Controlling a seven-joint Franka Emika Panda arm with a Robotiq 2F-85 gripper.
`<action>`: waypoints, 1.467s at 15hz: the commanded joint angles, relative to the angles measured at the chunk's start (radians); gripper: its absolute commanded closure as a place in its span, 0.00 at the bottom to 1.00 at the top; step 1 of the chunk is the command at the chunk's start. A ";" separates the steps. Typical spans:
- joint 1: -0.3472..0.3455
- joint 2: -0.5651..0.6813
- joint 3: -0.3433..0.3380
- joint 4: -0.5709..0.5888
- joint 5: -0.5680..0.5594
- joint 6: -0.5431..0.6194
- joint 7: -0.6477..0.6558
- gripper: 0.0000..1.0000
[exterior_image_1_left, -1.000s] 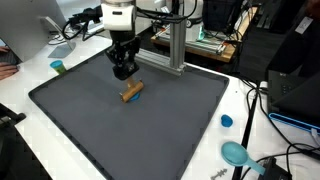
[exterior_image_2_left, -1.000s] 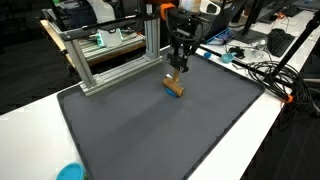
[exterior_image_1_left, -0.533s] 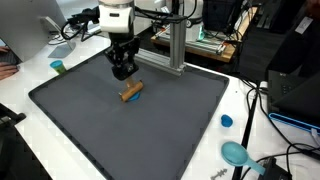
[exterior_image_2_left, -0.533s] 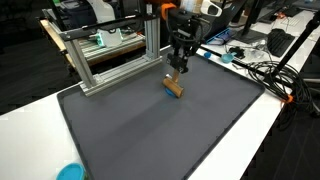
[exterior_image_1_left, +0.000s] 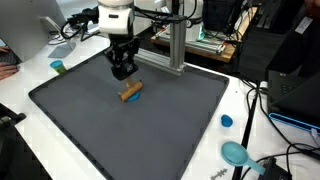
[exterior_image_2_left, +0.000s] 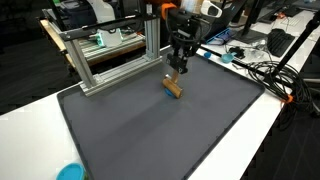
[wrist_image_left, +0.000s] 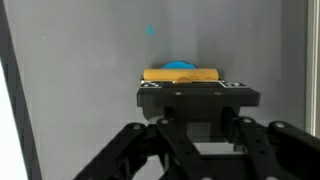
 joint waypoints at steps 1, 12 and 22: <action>0.006 0.084 -0.043 -0.004 -0.089 -0.031 0.070 0.78; 0.011 0.099 -0.048 0.023 -0.127 -0.084 0.158 0.78; -0.064 0.097 -0.010 0.074 -0.030 -0.093 0.071 0.78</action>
